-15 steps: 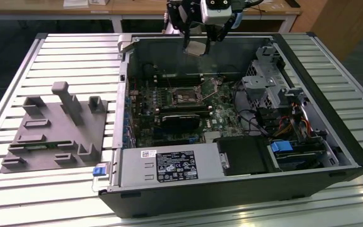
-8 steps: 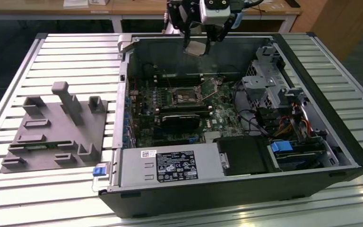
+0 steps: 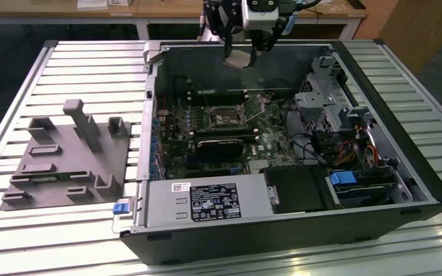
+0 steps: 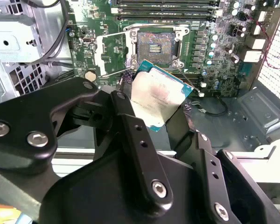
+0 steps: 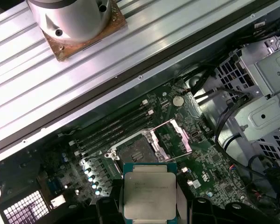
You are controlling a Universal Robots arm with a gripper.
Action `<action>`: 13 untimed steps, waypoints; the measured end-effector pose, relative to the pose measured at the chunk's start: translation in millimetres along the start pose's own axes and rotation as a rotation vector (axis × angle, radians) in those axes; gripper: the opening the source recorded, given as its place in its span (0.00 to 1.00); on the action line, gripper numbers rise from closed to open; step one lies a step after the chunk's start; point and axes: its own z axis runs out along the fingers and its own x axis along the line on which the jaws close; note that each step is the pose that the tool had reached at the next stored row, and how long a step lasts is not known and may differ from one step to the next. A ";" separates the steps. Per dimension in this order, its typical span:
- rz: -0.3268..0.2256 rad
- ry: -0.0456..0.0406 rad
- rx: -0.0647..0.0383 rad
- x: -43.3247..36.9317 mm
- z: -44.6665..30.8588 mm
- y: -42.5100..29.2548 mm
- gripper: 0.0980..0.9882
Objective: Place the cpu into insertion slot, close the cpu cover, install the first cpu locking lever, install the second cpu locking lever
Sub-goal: 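Place the cpu into insertion slot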
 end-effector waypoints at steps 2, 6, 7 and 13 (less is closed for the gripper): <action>0.008 -0.0007 0.000 0.0 0.0 0.0 0.49; 0.023 -0.0021 0.000 0.1 0.0 0.0 0.49; 0.027 -0.0024 -0.001 0.0 0.1 0.0 0.49; 0.051 -0.0046 -0.001 0.1 0.1 -0.1 0.49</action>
